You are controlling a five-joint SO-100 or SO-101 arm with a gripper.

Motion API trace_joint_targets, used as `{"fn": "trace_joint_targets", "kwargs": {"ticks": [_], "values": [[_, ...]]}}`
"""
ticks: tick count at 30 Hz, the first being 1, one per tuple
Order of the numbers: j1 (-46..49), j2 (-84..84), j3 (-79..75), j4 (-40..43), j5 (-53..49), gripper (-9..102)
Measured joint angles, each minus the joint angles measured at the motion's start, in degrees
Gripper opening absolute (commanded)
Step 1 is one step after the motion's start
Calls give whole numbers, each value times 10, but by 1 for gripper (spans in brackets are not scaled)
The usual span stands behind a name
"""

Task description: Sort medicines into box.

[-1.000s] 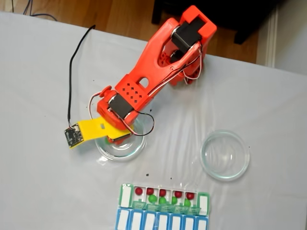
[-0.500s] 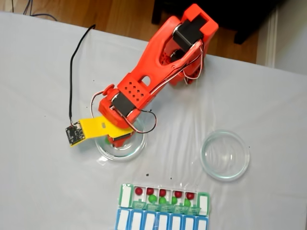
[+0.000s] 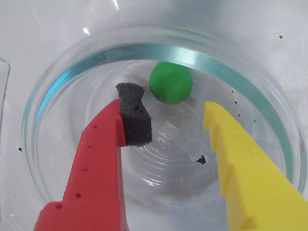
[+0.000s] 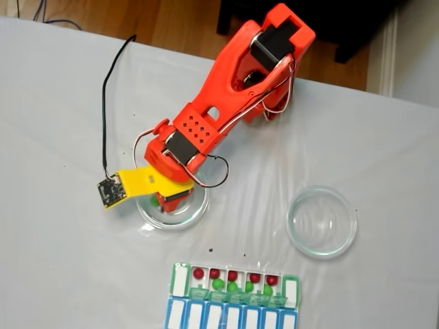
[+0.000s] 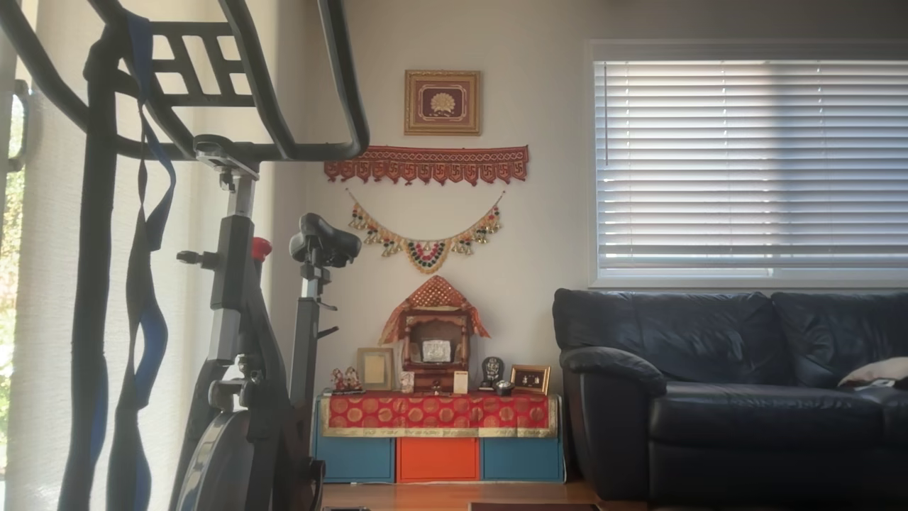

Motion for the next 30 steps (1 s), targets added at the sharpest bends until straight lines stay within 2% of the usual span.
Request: {"fn": "trace_joint_targets", "kwargs": {"ticks": [30], "values": [[-16, 1, 44, -118, 0, 16]]}}
